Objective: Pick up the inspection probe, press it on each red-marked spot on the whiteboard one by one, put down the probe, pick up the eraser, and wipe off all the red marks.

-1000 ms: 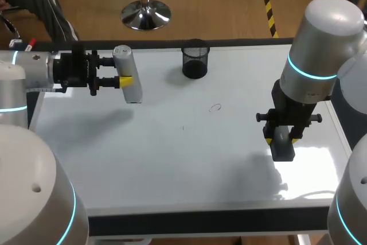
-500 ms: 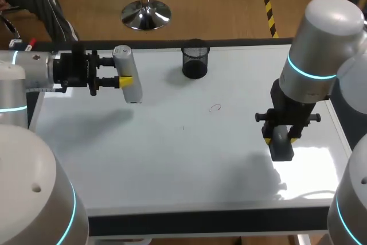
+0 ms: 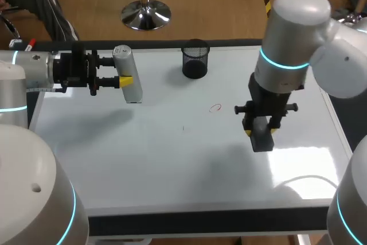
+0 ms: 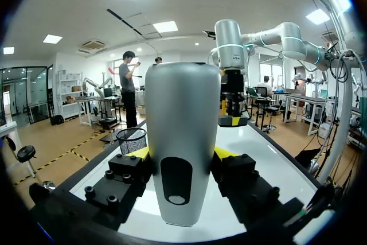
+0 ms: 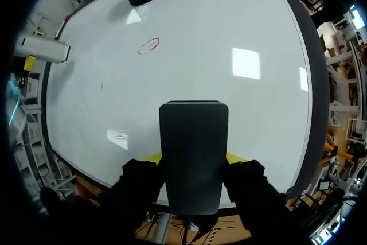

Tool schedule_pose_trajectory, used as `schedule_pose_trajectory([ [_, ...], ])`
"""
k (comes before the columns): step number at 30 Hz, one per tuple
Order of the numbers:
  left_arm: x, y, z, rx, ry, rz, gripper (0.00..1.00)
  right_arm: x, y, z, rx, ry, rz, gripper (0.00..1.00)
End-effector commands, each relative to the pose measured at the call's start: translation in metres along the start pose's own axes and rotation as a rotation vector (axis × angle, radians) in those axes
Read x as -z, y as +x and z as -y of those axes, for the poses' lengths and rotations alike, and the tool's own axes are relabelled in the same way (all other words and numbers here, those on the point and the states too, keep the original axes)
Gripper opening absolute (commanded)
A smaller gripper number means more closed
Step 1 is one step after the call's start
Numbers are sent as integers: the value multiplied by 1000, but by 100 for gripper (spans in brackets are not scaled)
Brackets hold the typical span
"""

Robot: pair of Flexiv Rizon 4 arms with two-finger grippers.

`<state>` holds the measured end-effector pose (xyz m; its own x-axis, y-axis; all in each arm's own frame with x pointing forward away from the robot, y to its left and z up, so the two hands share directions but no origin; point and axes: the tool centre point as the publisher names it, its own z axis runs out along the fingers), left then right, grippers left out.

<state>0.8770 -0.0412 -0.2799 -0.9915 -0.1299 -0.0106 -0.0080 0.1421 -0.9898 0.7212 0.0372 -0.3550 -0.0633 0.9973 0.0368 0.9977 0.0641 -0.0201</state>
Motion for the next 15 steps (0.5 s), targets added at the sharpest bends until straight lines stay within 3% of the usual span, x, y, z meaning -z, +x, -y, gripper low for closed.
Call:
schedule_pose_trajectory([
  [1,0,-1,0,0,2,-3,0,4,13,-11,-1,15,44,0],
  [6,0,-1,0,0,2,-3,0,4,28,-22,-7,32,66,0],
  [15,0,-1,0,0,2,-3,0,7,63,-41,-29,46,25,0],
])
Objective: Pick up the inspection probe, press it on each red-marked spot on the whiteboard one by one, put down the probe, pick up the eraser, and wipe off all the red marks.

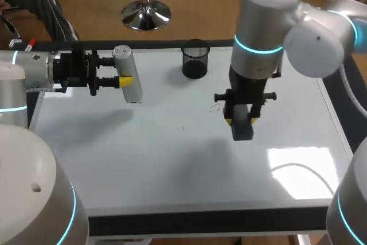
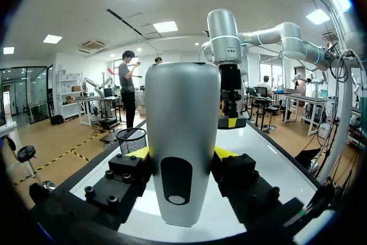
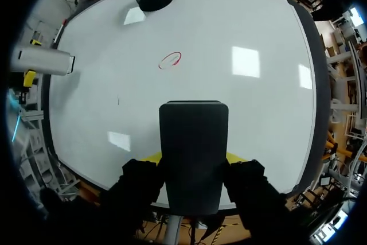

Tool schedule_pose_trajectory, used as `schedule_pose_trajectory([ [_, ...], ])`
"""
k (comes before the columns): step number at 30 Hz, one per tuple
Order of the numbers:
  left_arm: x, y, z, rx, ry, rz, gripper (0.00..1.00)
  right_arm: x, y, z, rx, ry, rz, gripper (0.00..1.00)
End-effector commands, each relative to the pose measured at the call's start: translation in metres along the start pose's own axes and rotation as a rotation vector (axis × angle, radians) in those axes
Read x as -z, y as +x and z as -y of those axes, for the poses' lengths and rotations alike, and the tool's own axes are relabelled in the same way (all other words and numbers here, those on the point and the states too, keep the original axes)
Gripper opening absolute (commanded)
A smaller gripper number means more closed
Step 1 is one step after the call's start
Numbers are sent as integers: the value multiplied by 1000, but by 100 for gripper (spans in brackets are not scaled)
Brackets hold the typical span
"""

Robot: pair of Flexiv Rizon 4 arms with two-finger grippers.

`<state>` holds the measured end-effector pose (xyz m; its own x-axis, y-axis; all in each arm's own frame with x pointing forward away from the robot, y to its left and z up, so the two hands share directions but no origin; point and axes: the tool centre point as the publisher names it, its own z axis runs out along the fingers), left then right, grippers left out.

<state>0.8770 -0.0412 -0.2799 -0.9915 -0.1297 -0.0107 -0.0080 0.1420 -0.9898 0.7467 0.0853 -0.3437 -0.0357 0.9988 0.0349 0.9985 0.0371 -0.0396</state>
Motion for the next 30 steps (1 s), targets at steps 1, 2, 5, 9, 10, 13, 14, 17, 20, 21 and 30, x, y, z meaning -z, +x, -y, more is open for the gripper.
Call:
schedule_pose_trajectory([
  [1,0,-1,0,0,2,-2,0,-2,21,-14,-3,28,22,0],
  [2,0,-1,0,0,2,-2,0,-2,26,-15,-5,26,30,0],
  [5,0,-1,0,0,2,-2,0,-2,39,-21,-9,27,30,0],
  [9,0,-1,0,0,2,-2,0,-4,54,-27,-10,26,33,0],
  [10,0,-1,0,0,2,-2,0,-4,58,-28,-5,27,29,0],
  [13,0,-1,0,0,2,-2,0,-8,67,-32,-4,32,31,0],
  [14,0,-1,0,0,2,-2,0,-9,69,-34,-4,37,29,0],
  [17,0,-1,0,0,2,-2,0,-13,76,-38,2,44,30,0],
  [20,0,-1,0,0,2,-2,0,-18,82,-43,9,51,23,0],
  [21,0,-1,0,0,2,-2,0,-19,84,-44,15,57,19,0],
  [30,0,-1,0,0,2,-2,0,-31,100,-59,49,57,6,0],
])
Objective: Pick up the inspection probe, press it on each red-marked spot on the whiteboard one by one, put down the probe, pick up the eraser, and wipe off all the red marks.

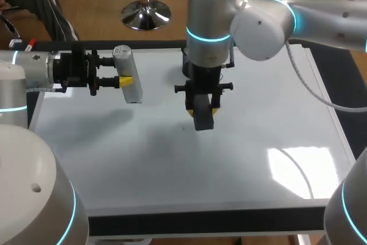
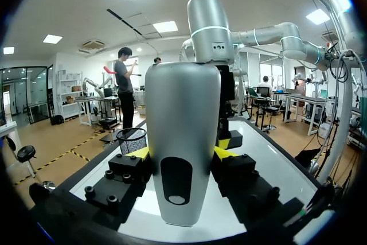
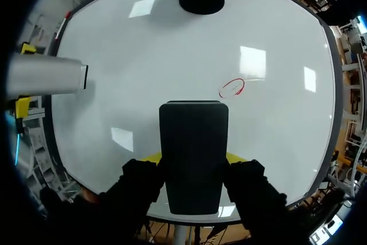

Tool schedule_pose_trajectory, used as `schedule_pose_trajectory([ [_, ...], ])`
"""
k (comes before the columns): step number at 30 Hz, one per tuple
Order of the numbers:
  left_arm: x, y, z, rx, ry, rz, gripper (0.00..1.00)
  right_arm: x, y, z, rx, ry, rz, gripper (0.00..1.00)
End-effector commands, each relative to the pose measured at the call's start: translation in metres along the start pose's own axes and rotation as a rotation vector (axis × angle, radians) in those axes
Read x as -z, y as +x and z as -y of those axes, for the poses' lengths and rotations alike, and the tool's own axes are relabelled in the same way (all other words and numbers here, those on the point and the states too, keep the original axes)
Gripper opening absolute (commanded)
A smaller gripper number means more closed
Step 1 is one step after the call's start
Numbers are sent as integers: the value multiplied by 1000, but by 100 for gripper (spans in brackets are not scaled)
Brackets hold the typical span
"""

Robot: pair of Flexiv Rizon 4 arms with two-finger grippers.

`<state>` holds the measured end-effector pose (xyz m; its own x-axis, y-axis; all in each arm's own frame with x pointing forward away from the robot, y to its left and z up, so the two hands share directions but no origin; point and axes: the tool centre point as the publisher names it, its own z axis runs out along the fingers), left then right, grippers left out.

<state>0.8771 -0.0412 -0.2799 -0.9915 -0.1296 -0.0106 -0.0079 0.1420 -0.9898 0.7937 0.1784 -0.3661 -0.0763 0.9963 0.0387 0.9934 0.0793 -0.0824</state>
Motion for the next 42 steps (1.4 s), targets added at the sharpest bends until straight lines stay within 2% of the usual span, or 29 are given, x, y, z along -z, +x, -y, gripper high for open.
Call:
schedule_pose_trajectory([
  [1,0,-1,0,0,2,-2,0,-7,11,-10,9,11,7,0],
  [4,0,-1,0,0,2,-2,0,-9,16,-13,15,-2,16,0],
  [16,0,-1,0,0,2,-2,0,-23,27,-29,51,9,-34,0],
  [20,0,-1,0,0,2,-2,0,-30,27,-39,67,28,-74,0],
  [23,0,-1,0,0,2,-2,0,-34,27,-45,62,17,-46,0],
  [29,0,-1,0,0,2,-2,0,-36,28,-54,62,25,-63,0],
  [42,0,-1,0,0,2,-2,0,-48,20,-58,46,12,-90,0],
])
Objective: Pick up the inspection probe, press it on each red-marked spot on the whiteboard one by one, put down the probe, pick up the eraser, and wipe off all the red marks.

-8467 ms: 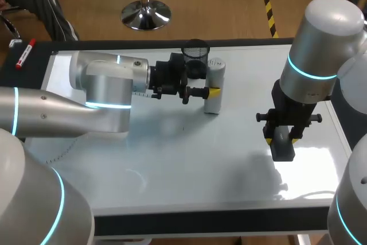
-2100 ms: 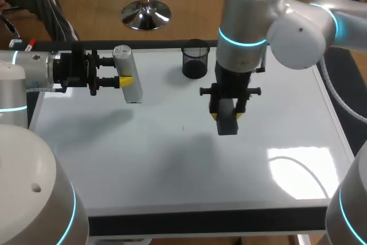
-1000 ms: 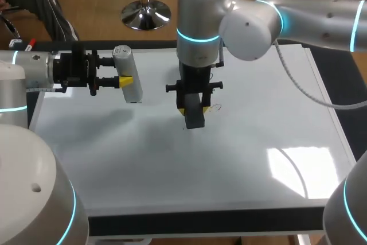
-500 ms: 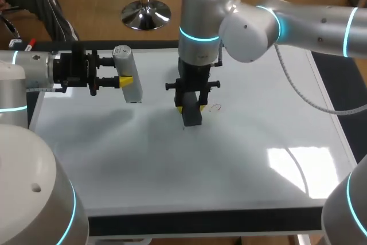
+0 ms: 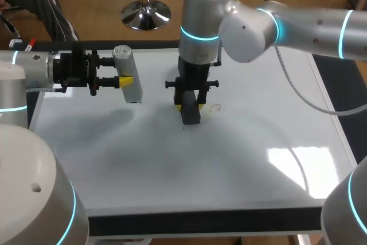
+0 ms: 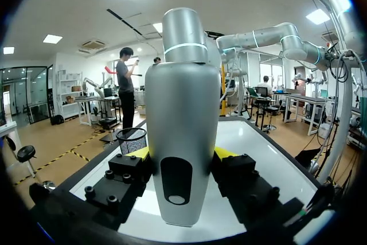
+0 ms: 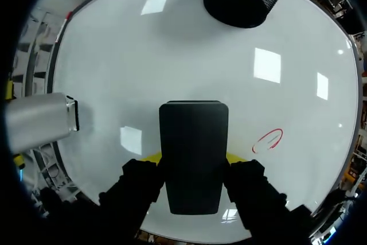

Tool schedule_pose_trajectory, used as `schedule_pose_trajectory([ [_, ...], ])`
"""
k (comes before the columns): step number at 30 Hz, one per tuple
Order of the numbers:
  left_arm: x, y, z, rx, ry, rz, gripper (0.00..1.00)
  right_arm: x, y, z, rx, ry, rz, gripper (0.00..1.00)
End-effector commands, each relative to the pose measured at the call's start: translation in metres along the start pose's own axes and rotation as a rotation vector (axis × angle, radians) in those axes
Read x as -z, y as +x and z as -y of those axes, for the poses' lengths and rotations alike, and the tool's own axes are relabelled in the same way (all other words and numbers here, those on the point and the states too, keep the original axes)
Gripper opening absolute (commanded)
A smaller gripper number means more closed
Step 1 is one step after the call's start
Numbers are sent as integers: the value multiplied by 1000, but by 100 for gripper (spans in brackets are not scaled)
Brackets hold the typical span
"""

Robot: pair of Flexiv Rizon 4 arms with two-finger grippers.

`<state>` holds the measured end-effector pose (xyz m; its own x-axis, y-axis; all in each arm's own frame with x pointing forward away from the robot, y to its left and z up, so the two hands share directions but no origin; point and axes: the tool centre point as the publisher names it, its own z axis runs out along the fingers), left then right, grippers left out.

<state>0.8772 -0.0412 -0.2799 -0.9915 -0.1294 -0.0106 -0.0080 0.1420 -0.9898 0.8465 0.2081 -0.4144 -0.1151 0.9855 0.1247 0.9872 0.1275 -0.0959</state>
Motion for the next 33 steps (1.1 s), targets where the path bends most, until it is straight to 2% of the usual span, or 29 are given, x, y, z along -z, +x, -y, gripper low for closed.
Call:
schedule_pose_trajectory([
  [1,0,-1,0,0,2,-2,0,-4,-5,1,-3,-7,-8,0],
  [18,0,-1,0,0,2,-2,0,-9,-37,7,-30,-10,-9,0],
  [33,0,-1,0,0,2,-2,0,-19,-88,11,-93,-2,39,0],
])
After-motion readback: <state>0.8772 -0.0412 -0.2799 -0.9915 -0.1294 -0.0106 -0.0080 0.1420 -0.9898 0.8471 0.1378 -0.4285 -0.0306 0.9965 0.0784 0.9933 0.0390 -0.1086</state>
